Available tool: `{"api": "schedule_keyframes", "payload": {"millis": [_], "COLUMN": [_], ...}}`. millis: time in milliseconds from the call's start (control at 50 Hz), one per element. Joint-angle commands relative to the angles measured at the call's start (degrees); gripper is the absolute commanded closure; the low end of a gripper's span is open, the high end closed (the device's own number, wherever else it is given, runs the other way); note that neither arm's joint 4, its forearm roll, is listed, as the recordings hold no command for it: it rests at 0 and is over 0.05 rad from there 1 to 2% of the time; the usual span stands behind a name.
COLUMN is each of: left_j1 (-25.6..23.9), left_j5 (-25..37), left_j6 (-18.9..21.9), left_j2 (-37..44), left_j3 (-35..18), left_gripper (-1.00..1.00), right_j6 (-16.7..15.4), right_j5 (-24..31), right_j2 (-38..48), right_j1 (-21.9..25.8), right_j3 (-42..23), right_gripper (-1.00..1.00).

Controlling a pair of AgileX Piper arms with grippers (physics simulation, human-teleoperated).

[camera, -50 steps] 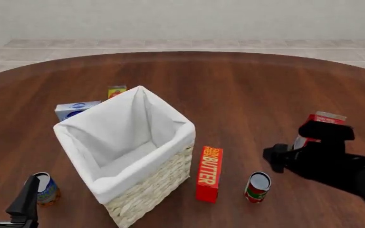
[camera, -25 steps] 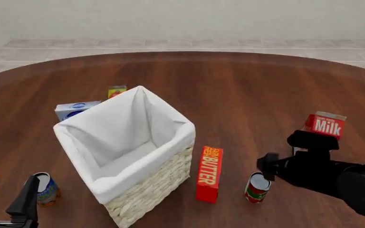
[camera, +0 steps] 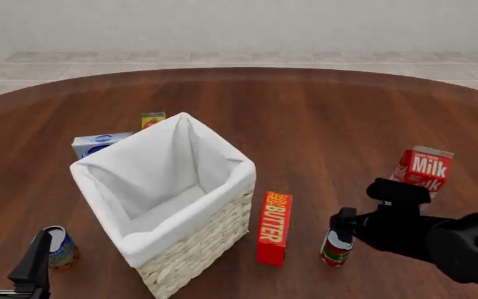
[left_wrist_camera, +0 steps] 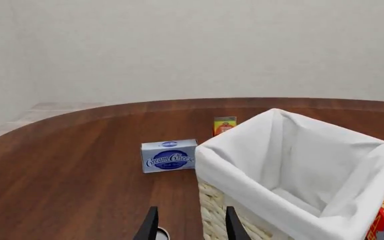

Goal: Pick up the tomato sauce, and put it in the basket.

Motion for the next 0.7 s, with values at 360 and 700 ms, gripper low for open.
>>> {"api": "schedule_keyframes", "payload": {"millis": [360, 700], "left_j1": [0.0, 0.0], "left_j5": [0.0, 0.0], "left_j6": [0.0, 0.0], "left_j2": [0.0, 0.0], "left_j3": [0.0, 0.0], "left_gripper": [-1.00, -1.00], "right_j6": [2.8, 3.9], "right_j5": [-4.5, -6.4], "right_j2": [4.8, 7.7], "right_j1": [1.5, 2.2], "right_j3": [2.4, 3.0], "right_gripper": [-1.00, -1.00]}}
